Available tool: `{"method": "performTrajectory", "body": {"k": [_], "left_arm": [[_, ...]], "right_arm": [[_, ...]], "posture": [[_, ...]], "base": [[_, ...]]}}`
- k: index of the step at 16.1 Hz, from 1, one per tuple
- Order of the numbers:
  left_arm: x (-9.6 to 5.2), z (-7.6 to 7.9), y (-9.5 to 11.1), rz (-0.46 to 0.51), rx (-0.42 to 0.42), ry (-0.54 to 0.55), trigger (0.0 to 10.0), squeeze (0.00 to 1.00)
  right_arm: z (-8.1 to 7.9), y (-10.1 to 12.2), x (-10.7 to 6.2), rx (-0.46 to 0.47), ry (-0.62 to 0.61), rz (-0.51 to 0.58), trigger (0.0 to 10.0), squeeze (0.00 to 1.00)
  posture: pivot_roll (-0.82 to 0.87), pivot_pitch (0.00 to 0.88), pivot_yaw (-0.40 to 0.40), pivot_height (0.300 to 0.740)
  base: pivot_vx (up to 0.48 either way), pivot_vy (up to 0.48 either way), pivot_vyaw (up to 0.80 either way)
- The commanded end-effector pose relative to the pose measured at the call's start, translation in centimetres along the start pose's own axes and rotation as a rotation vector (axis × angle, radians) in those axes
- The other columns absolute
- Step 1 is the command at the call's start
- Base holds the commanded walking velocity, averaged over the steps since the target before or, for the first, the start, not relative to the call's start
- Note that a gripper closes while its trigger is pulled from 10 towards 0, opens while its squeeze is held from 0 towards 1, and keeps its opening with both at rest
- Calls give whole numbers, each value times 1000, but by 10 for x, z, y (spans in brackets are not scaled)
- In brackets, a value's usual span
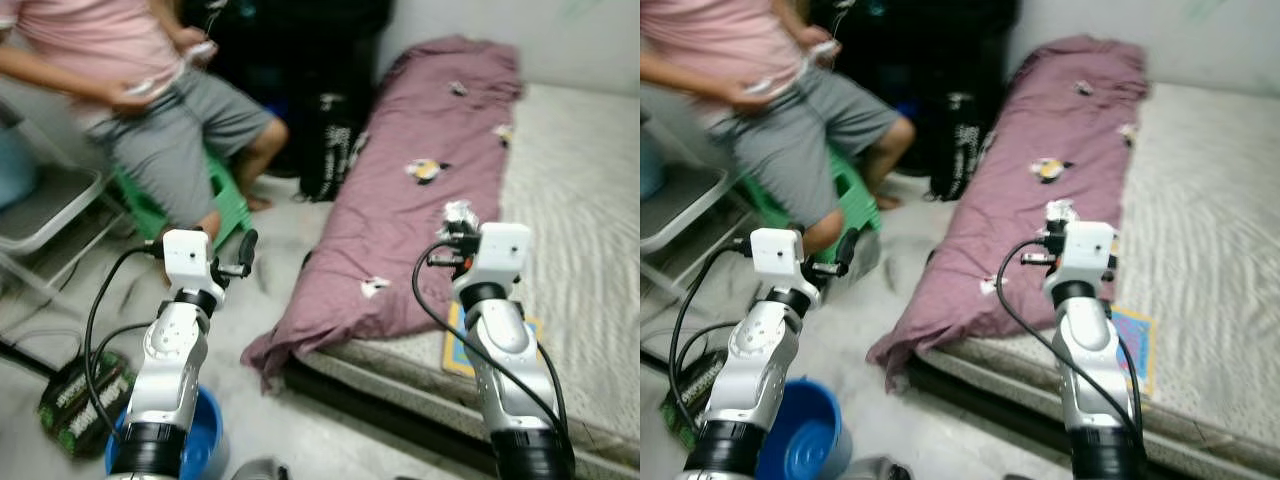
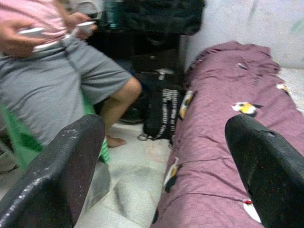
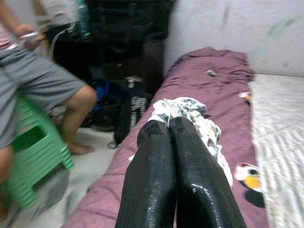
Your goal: Clean up the room
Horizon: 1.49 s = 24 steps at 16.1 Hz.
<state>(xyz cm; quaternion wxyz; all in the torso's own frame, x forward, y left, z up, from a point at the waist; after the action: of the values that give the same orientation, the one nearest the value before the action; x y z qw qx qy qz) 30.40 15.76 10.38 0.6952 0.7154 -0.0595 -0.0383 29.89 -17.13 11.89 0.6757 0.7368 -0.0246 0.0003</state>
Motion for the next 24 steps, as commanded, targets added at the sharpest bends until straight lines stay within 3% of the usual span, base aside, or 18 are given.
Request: {"method": "performTrajectory", "body": {"k": [1, 3, 8, 10, 24], "left_arm": [[-4, -10, -1, -2, 28, 37, 10000, 0], [-10, -19, 0, 7, 36, 107, 10000, 0], [-23, -25, -4, 6, 35, 181, 10000, 0], [-23, -25, -5, 5, 35, 184, 10000, 0], [-24, -19, -8, -32, 42, 136, 10000, 0]], "right_arm": [[-10, 3, 1, 18, 32, 11, 10000, 0], [-16, -1, 6, 29, 63, -3, 10000, 0], [-32, 3, 19, 35, 134, -4, 10000, 0], [-32, 4, 19, 26, 143, 3, 10000, 0], [-25, -4, 5, 14, 116, -20, 10000, 0]], "posture": [[-76, 0, 43, 740], [-39, 0, 12, 740], [6, 0, -41, 740], [-7, 0, -38, 740], [-43, 0, 9, 740]], "base": [[0, 0, 800], [0, 0, 756], [0, 0, 0], [0, 0, 0], [0, 0, 800]]}}
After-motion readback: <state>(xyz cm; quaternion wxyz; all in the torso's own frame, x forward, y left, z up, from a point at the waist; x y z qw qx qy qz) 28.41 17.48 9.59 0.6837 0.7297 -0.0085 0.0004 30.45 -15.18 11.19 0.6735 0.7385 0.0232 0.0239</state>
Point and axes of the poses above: a point about 5 cm out from each wrist's last joint towards the gripper, its own x axis pointing out of the wrist towards the gripper, its own y axis along the axis of the wrist's last joint, z = x × y, the point moved 1 cm from there along x, pointing out of the wrist towards the gripper, and after that the axes turned 4 degrees about x, right-handed, at the moved point
